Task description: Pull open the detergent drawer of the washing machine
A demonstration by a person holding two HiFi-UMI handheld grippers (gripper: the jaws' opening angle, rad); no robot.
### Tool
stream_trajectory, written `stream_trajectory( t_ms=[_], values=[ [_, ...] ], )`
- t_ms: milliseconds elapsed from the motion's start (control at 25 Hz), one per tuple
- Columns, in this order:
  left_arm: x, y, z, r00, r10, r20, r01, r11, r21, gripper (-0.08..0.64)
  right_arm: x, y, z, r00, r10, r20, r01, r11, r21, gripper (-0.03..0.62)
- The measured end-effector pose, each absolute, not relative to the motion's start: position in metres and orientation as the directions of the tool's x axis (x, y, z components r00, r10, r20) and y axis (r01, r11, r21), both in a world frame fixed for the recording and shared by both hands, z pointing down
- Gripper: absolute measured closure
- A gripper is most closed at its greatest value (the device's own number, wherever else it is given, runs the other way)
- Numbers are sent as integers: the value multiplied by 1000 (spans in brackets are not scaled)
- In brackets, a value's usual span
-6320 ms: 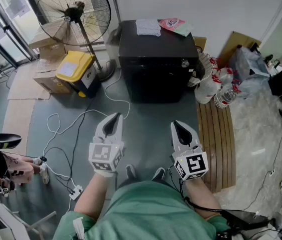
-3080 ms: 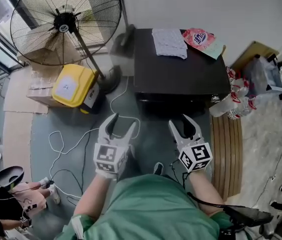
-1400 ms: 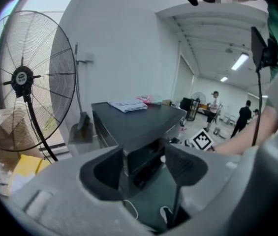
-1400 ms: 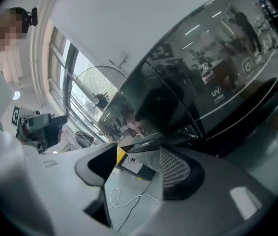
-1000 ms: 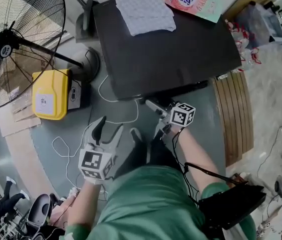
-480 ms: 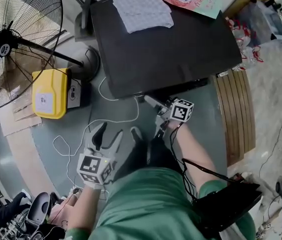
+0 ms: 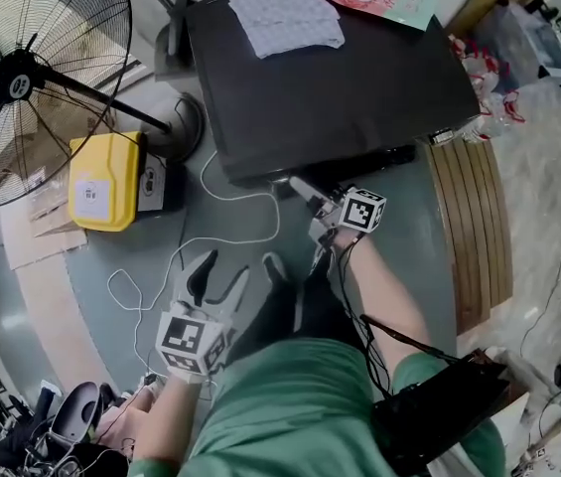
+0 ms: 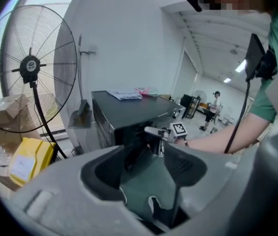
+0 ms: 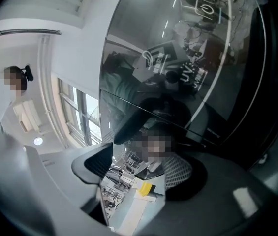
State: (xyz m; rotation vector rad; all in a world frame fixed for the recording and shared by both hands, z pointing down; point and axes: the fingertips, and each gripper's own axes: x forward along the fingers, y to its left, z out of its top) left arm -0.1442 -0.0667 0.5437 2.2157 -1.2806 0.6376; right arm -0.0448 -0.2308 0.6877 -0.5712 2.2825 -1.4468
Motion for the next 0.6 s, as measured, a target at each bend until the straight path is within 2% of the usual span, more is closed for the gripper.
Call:
stream_trajectory(
  t_ms=[120,280,600],
  values=[
    [-147,-46,543,445,-638,628,-881,-437,180,310,-42,-223,690,-861,-498,-105,-138,428,-893,314],
    [-158,-31,545,435,-634,640,-886,-427,180,310,-44,-219,688,-876,-468,-118,-128,460,-878,313],
    [-158,-29,551,458,-611,645,-871,-454,188,310,-43,-215,687,-851,-495,-176,-75,445,-892,324]
  ],
)
